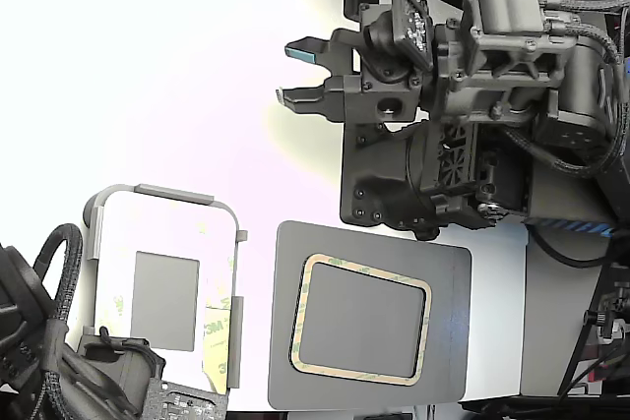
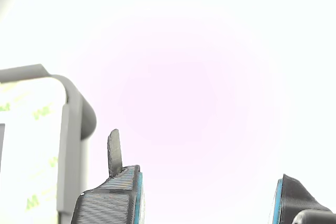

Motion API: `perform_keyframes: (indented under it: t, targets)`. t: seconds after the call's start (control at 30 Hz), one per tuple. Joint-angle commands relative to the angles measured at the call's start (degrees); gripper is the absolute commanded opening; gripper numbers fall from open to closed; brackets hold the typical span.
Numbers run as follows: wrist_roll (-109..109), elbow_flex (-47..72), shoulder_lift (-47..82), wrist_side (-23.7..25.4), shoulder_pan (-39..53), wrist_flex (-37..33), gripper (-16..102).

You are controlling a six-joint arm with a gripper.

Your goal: Peel off protective film from adhesive tape.

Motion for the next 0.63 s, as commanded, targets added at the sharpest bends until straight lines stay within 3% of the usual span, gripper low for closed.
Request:
perform_keyframes:
  t: [0.0,0.13,0.2,0.33,0.6]
  targets:
    - [-0.7,4.04,7.03,0.18,-0.79,0.35,100]
    - [-0.18,10.81,16.35,0.09,-2.02,1.23,100]
    - [-2.02,10.63,16.44,-2.02,-1.32,1.76,100]
    - [0.18,10.9,16.44,1.05,-1.23,1.05,100]
    - [0.62,10.9,16.44,1.67,-1.23,1.14,100]
